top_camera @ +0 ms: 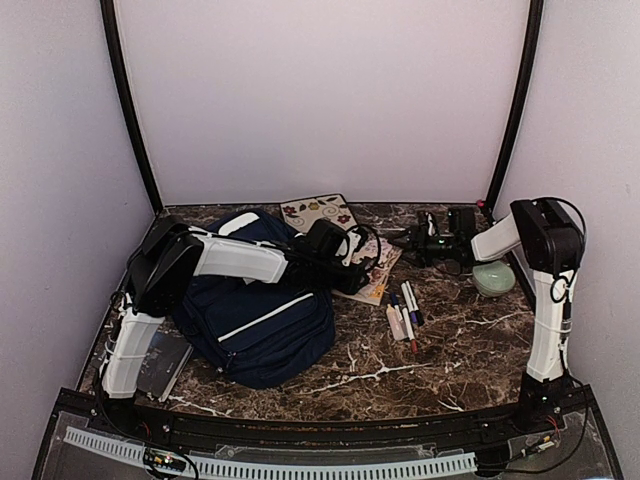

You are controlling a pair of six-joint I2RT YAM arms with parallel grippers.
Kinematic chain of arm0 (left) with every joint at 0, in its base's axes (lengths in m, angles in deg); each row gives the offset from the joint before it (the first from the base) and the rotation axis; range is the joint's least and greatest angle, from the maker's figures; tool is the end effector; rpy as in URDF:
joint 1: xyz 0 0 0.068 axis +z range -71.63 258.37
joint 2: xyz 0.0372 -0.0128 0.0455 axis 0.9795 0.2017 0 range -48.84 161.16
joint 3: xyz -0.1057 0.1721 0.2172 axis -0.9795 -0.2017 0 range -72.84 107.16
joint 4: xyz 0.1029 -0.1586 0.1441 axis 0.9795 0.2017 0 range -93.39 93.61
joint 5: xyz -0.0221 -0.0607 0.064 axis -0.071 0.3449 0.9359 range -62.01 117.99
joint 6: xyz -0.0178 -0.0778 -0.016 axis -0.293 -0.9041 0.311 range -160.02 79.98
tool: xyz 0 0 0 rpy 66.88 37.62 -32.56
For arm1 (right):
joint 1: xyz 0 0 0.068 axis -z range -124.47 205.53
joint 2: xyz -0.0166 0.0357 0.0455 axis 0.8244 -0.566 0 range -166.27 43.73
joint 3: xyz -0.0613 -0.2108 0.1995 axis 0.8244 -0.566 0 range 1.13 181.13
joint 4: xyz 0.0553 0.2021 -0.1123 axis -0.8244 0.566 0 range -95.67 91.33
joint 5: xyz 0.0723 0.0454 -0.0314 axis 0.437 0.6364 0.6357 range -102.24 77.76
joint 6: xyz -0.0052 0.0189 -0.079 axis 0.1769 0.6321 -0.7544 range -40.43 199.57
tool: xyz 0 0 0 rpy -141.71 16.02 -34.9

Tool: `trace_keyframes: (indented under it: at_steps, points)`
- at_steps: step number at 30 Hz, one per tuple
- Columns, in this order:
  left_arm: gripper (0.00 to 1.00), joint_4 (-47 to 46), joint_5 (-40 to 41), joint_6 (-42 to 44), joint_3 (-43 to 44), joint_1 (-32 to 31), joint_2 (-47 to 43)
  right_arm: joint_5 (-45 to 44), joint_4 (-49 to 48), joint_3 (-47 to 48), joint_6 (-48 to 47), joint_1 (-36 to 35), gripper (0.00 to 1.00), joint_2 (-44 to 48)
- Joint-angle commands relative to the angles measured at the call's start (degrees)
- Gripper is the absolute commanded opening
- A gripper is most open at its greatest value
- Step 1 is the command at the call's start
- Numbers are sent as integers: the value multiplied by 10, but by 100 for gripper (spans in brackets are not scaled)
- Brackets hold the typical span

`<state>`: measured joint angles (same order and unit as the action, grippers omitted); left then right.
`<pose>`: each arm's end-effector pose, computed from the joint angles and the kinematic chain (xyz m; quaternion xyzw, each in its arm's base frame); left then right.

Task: Pack the student bag
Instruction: Pick up the book.

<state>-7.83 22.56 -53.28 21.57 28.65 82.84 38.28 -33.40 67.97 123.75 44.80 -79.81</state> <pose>0.3467 -0.4194 0.1656 0.2959 0.8260 -0.2851 0.3859 0.4362 0.1381 0.1459 0.0167 0.8085 0.5379 0.2381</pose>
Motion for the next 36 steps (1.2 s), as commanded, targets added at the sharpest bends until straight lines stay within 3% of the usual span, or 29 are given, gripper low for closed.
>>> trace_keyframes:
  at_steps: [1,14,21,28,36]
  points:
    - [42,35,-9,0,-13,-3,21,13,-64,-20,29,3,65,-1]
    - [41,33,-14,-1,-12,-3,29,1,-102,-37,50,6,34,8]
    - [42,32,-15,-4,-11,-3,29,-30,-67,-23,35,13,17,2]
    - [49,36,3,-7,-22,-6,-9,-67,-54,-31,9,31,2,26]
    - [55,71,45,6,-55,-6,-121,-113,6,-26,-103,62,0,108]
